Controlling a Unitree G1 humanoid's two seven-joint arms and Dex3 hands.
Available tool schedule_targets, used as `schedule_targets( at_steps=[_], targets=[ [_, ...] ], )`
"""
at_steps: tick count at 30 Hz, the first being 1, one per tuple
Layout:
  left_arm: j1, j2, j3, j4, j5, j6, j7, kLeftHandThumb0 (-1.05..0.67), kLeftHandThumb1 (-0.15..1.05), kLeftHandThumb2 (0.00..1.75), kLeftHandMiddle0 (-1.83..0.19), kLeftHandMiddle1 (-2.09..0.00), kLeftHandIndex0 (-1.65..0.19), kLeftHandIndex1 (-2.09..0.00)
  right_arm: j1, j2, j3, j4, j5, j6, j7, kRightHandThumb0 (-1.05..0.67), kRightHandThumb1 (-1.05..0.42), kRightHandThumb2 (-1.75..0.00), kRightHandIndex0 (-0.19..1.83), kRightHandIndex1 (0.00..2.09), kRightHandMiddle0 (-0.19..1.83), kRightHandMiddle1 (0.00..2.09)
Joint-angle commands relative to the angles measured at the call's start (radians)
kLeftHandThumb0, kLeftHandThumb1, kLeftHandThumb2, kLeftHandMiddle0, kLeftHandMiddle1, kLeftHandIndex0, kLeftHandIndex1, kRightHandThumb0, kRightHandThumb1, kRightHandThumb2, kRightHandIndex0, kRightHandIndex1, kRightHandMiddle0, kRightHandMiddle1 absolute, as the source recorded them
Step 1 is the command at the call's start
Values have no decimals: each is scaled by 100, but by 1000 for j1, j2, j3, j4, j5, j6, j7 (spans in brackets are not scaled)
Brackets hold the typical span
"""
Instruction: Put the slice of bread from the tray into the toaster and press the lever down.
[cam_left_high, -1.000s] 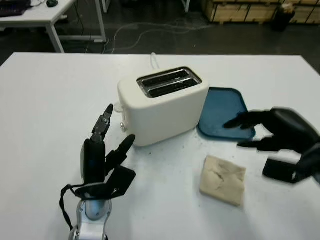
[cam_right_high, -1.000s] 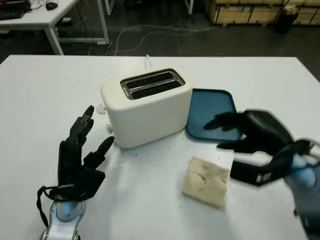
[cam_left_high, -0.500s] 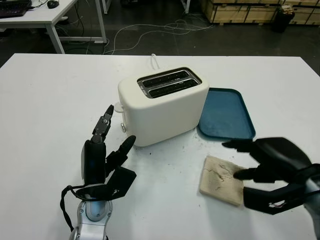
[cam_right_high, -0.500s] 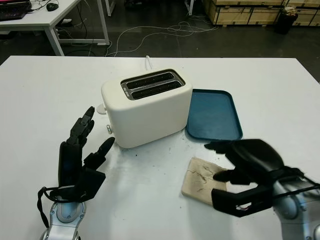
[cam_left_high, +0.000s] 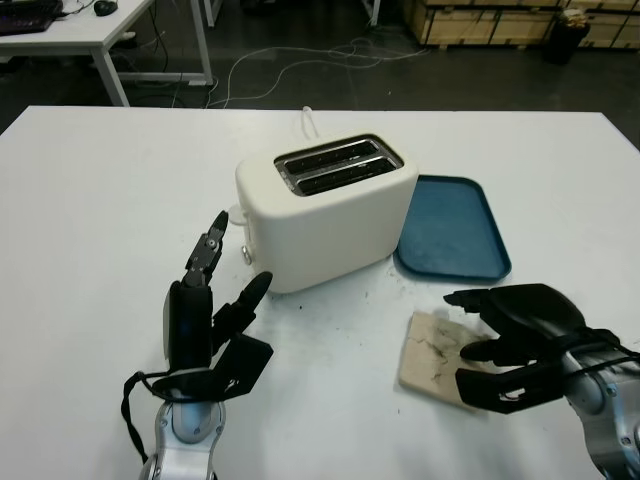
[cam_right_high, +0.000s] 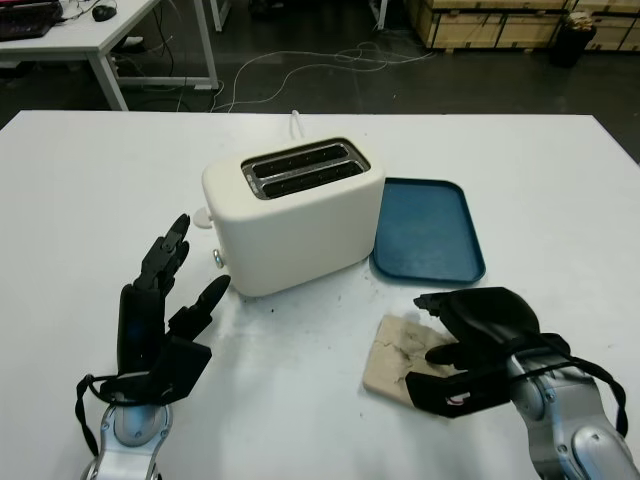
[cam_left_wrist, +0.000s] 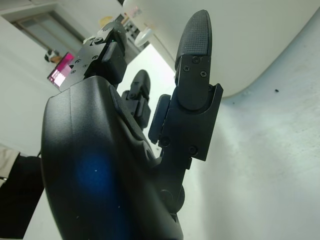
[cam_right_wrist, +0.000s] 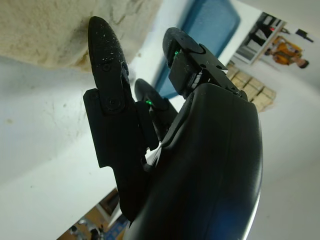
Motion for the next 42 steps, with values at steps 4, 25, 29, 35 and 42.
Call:
schedule_targets(
  at_steps=[4, 25, 29, 35, 42],
  targets=[
    [1, 2, -2, 9, -16, -22, -1, -61, 92, 24, -44, 0, -33, 0, -35, 7, 28, 58, -21, -9, -27, -68, -92, -14, 74, 2, 52, 1],
    [13, -12, -13, -11, 3, -4, 7, -61, 92, 23, -43, 0, -32, 0, -26, -35, 18, -75, 80, -70, 154, -53, -92, -3, 97, 9, 84, 5],
    [14, -15, -16, -16, 12, 5, 9, -62, 92, 24, -43, 0, -32, 0, -39, -31, 10, -91, 99, -45, 228, -36, -89, -1, 97, 8, 86, 4],
    [9, -19, -18, -12, 13, 4, 16, -62, 92, 24, -44, 0, -32, 0, -51, -22, 14, 17, 123, -104, 155, -8, -85, 0, 109, 12, 93, 5],
    [13, -17, -20, -18, 24, 9, 21, -63, 92, 24, -44, 0, -33, 0, -63, -37, 59, 237, 101, -273, -97, 1, -87, -1, 90, 94, 115, 9]
  ],
)
